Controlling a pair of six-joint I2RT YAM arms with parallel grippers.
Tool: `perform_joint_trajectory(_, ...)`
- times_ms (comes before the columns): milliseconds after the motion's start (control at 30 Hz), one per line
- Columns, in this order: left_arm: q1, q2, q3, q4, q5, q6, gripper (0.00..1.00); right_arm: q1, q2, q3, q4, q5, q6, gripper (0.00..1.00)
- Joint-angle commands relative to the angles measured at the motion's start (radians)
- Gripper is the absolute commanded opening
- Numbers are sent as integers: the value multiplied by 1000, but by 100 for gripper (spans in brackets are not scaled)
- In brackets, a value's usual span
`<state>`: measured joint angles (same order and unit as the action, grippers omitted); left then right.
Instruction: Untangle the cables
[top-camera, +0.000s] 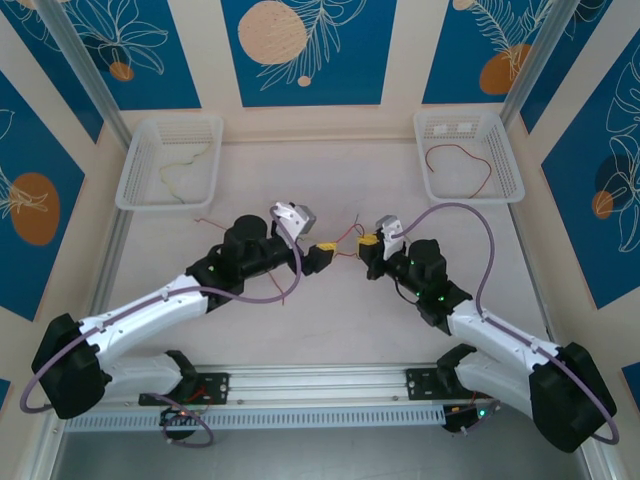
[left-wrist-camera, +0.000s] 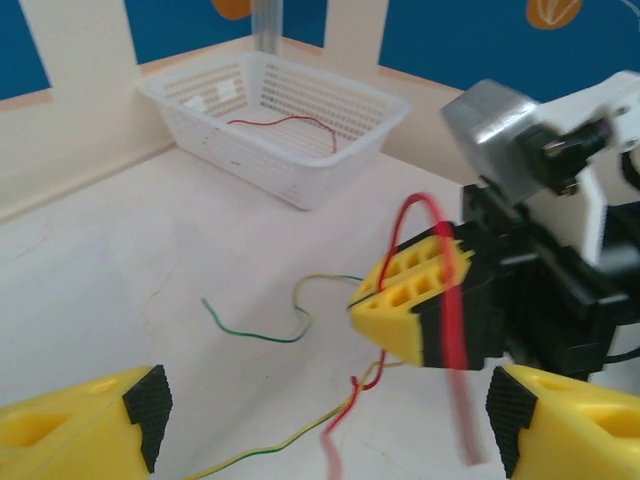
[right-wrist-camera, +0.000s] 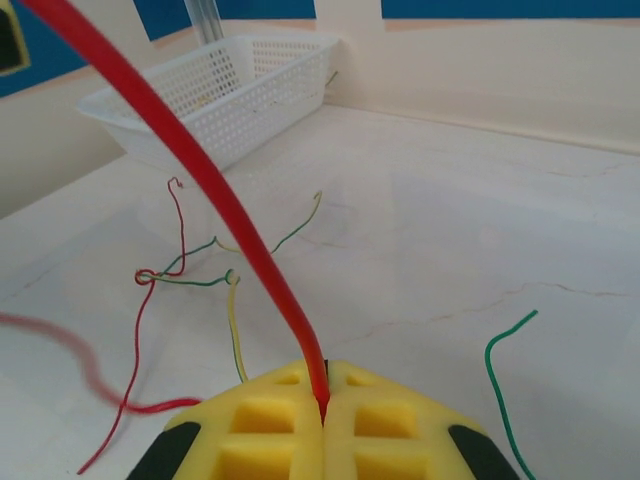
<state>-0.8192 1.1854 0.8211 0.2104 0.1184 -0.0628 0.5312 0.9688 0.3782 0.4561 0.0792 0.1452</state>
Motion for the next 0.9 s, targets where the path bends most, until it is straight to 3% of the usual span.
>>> perform_joint_trajectory(0,23,-14,-27,42,-30,57,82,-31,-46,-20,-1,-60,31,0)
perform_joint_trajectory(133,27,10,-51,64,23,94,80,-80,-79,-48,2,-138,60,0)
perform_joint_trajectory(233,28,77,-7,-31,89,158,78,-118,-104,-68,10,-190,90,0)
perform_joint_trajectory(500,27,194,19,-50,98,240,77,-184,-200,-113,-4,-308,96,0)
perform_joint_trajectory(867,26,347,93,-42,168,270,70,-235,-292,-153,-39,-348,124,0)
